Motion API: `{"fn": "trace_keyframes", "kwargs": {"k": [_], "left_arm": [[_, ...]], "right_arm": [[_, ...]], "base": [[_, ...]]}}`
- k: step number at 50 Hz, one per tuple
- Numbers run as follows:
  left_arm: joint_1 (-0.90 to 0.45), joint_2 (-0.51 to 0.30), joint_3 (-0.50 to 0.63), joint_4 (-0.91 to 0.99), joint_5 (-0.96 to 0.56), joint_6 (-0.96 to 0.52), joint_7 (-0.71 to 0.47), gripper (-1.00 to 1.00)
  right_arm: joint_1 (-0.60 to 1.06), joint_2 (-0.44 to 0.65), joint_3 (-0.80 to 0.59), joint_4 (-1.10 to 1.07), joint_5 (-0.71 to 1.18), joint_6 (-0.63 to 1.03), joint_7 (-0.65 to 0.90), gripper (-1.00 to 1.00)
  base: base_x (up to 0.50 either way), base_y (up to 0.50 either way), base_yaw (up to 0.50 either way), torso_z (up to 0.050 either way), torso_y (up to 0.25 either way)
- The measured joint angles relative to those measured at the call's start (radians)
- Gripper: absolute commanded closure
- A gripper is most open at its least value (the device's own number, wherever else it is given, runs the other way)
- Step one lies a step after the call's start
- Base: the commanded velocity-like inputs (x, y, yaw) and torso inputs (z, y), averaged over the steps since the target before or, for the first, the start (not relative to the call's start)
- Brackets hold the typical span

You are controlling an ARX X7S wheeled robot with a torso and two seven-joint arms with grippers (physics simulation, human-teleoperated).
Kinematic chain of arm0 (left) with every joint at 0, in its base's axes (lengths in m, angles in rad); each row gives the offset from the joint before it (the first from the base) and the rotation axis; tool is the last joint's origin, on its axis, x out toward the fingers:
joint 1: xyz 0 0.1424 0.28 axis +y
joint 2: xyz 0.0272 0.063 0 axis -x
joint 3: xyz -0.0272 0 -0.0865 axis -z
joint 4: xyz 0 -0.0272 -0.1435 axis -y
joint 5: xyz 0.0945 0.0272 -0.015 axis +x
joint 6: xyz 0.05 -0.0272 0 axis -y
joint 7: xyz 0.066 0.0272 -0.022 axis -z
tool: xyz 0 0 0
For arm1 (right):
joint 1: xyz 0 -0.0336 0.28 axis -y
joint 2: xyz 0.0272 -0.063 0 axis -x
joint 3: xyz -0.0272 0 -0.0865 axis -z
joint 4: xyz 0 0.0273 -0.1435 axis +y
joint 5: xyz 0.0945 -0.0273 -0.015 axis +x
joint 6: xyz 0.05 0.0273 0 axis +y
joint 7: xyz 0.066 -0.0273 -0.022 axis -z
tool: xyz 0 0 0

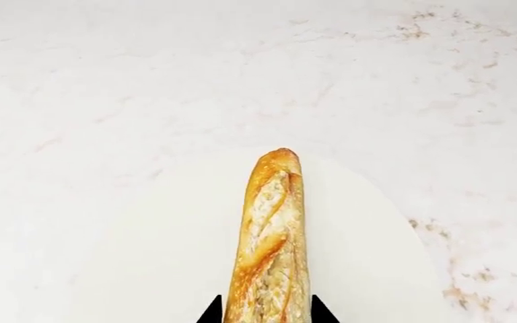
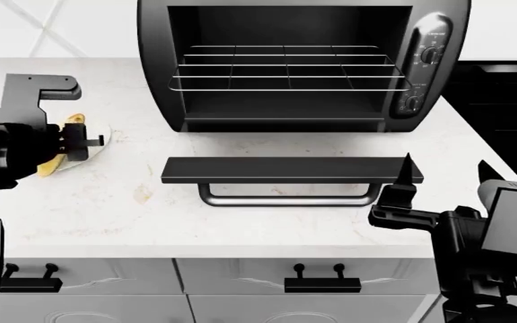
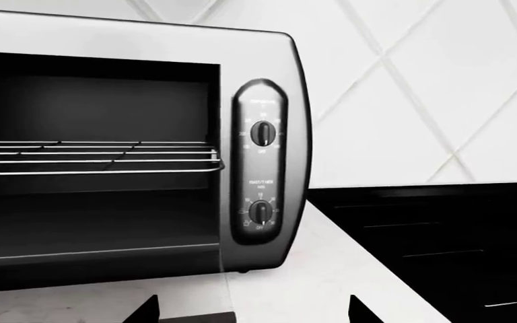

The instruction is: Place the baguette on the rack of the toaster oven.

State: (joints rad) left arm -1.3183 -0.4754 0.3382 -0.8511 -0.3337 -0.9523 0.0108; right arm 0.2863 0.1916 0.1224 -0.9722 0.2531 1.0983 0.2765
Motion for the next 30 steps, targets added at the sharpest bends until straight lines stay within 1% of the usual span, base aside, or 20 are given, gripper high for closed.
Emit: {"fn": "trace_keyframes", "kwargs": {"k": [8, 16, 23, 30], "left_arm": [[0.023, -0.009, -0.03, 0.087, -0.027, 0.004, -0.006, 1.0], [0.038, -0.019, -0.073, 0.196, -0.054, -0.009, -0.036, 1.0], [0.052, -0.033, -0.106, 0.311, -0.083, -0.057, -0.064, 1.0], [0.07, -0.051, -0.142, 0.452, -0.133, -0.142, -0.082, 1.0]], "right_arm": [[-0.004, 0.003, 0.0, 0.001, 0.006, -0.005, 0.004, -1.0], [-0.007, 0.006, -0.001, 0.0, 0.014, -0.008, 0.008, -1.0], [-0.008, 0.008, 0.001, -0.003, 0.02, -0.007, 0.013, -1.0], [-0.008, 0.011, 0.002, -0.005, 0.027, -0.005, 0.018, -1.0]], "base": [[0.0, 0.0, 0.0, 0.0, 0.002], [0.0, 0.0, 0.0, 0.0, 0.0], [0.0, 0.0, 0.0, 0.0, 0.0], [0.0, 0.0, 0.0, 0.0, 0.0]]}}
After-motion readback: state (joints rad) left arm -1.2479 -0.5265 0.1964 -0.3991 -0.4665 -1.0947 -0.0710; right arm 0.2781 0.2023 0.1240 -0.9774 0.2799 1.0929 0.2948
